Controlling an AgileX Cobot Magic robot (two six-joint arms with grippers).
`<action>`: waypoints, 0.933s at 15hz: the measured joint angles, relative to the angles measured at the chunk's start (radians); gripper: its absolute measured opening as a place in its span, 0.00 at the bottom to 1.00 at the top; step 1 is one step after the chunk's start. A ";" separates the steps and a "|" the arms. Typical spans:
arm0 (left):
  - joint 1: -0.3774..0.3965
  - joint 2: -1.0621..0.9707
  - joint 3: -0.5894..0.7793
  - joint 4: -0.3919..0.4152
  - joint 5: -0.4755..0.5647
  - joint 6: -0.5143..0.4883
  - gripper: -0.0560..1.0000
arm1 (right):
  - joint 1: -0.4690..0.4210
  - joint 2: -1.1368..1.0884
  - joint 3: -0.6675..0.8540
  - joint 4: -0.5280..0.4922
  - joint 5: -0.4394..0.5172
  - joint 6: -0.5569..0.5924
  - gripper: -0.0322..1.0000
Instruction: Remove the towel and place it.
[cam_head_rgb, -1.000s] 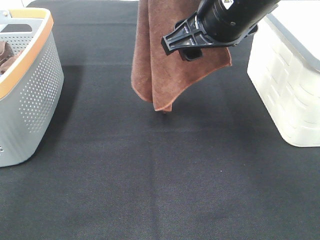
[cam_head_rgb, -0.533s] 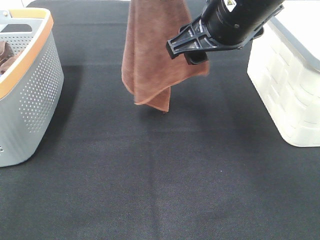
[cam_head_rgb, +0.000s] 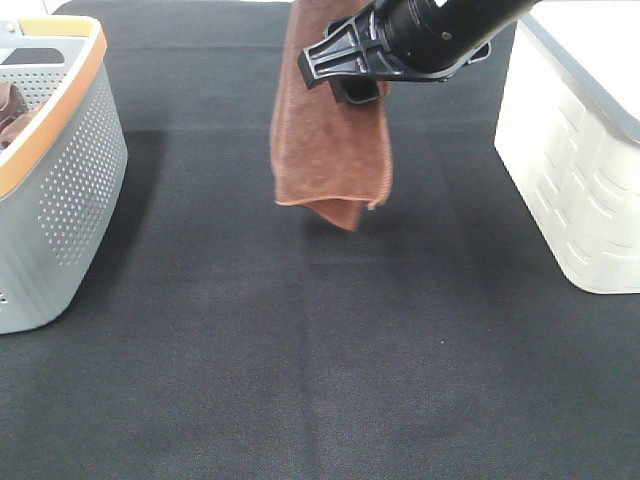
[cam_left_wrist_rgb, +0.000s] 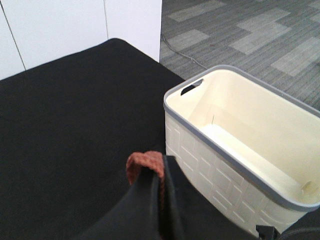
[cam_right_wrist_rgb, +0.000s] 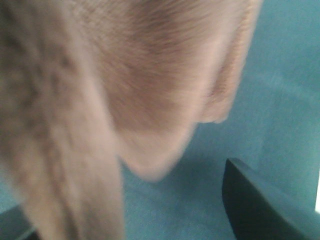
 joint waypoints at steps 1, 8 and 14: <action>0.000 -0.005 0.000 -0.001 -0.011 0.000 0.05 | 0.000 0.001 0.000 0.001 0.012 0.000 0.69; 0.000 -0.050 -0.007 0.055 -0.012 0.018 0.05 | 0.000 0.010 0.000 0.000 0.061 0.000 0.56; 0.000 -0.046 -0.007 0.094 -0.024 0.018 0.05 | 0.000 0.010 0.000 0.031 0.100 -0.057 0.03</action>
